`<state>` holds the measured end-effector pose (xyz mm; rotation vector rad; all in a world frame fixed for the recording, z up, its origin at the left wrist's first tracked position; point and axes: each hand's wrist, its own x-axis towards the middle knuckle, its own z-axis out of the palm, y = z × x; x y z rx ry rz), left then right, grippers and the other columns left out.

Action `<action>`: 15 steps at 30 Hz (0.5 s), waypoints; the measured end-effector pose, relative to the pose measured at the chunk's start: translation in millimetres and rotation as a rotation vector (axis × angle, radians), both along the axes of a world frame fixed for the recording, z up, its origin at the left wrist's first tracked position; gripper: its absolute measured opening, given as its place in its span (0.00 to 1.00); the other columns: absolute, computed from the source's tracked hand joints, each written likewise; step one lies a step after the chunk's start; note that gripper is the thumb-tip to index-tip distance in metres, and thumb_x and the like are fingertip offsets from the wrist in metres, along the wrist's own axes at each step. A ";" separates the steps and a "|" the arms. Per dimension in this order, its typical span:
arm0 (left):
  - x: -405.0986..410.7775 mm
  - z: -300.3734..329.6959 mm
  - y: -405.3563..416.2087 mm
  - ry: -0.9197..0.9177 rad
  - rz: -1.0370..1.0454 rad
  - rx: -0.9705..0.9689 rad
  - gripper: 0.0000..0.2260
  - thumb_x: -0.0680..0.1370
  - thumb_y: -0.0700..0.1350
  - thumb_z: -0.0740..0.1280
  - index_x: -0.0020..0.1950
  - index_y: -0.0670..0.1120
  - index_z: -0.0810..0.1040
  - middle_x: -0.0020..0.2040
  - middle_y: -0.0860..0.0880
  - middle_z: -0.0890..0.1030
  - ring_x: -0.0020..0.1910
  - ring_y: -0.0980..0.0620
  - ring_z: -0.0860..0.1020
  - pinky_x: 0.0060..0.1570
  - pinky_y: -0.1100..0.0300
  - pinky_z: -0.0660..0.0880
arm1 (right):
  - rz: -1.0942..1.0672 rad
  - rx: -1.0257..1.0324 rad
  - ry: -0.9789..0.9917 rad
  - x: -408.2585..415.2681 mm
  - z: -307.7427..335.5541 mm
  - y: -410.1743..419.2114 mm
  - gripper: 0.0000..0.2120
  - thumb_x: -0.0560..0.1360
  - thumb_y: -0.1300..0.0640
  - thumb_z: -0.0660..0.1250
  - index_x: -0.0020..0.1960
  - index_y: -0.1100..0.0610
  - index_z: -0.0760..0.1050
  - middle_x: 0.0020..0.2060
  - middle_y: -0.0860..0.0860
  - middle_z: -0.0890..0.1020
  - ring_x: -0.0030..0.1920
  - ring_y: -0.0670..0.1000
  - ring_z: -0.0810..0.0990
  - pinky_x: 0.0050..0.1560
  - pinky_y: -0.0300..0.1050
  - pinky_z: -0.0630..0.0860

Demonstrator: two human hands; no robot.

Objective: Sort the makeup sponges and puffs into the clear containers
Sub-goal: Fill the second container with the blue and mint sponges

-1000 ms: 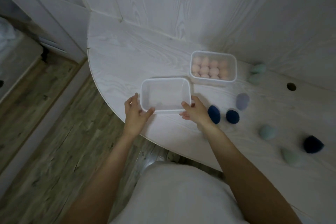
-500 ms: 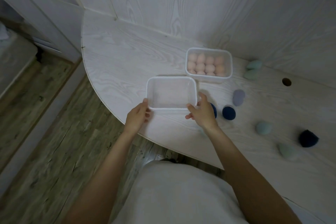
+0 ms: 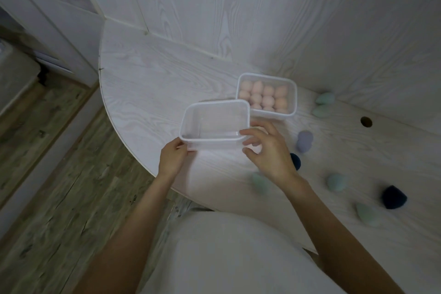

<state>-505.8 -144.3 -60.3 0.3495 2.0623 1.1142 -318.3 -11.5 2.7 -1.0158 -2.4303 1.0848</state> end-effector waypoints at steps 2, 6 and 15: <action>-2.3 1.4 4.8 0.091 0.000 -0.059 0.09 0.75 0.43 0.65 0.52 0.47 0.81 0.49 0.47 0.82 0.51 0.47 0.78 0.52 0.53 0.74 | 0.028 0.123 0.045 -9.9 2.2 9.2 0.13 0.71 0.64 0.71 0.54 0.54 0.80 0.58 0.51 0.74 0.42 0.41 0.77 0.50 0.36 0.75; -6.7 6.6 2.4 0.225 -0.080 -0.101 0.11 0.79 0.51 0.62 0.48 0.48 0.82 0.41 0.52 0.82 0.44 0.51 0.78 0.40 0.60 0.69 | -0.023 0.274 0.097 -27.5 17.7 29.0 0.10 0.75 0.52 0.67 0.55 0.53 0.78 0.51 0.49 0.77 0.38 0.43 0.76 0.39 0.41 0.73; -6.9 8.4 -4.4 0.148 -0.241 -0.092 0.10 0.77 0.55 0.64 0.56 0.56 0.80 0.47 0.56 0.82 0.48 0.56 0.79 0.45 0.64 0.69 | -0.404 -0.062 0.026 -27.2 -2.6 115.8 0.14 0.78 0.50 0.62 0.46 0.60 0.78 0.27 0.47 0.77 0.26 0.40 0.77 0.34 0.32 0.72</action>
